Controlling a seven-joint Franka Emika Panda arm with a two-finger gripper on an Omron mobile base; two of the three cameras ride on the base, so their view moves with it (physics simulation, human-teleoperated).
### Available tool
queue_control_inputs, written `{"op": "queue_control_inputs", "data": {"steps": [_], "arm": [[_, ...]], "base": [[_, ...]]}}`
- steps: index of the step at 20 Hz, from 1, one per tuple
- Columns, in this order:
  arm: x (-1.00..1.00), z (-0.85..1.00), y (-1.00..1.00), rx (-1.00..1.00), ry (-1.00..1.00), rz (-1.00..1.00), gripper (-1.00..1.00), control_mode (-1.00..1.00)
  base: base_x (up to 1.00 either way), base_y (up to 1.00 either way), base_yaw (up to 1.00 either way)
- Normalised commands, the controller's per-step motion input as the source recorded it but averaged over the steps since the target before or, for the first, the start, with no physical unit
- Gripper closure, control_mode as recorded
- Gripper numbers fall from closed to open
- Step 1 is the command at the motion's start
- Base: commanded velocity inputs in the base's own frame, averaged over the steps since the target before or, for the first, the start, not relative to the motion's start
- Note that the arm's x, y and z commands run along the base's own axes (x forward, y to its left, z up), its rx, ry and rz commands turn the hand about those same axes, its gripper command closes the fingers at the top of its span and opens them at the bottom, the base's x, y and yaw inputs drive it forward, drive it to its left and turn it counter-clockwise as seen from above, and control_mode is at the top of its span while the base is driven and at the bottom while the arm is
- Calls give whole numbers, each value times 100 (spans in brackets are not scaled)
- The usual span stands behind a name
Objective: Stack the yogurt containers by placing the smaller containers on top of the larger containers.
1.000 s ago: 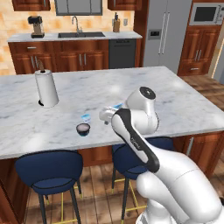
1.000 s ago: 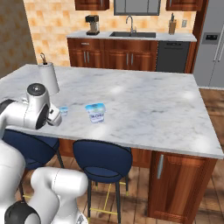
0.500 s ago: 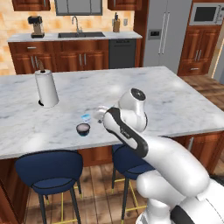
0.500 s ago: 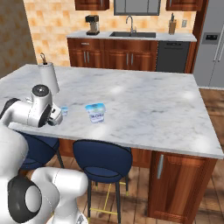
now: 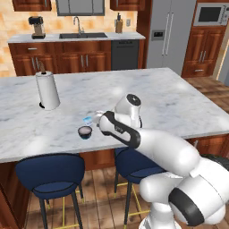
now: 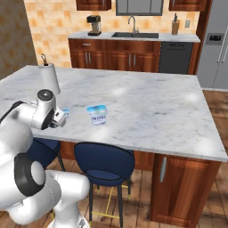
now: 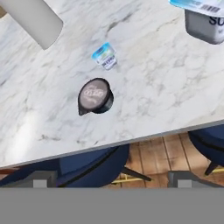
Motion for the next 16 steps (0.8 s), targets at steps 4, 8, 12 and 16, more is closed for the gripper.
{"op": "queue_control_inputs", "data": {"steps": [4,8,12,16], "arm": [[27,-16,5,1,0,0,-100,-100],[28,-13,16,0,0,0,-100,-100],[22,-17,18,2,0,0,-100,-100],[9,-22,4,5,0,0,-100,-100]], "base": [[0,0,0],[0,0,0],[0,0,0],[0,0,0]]}}
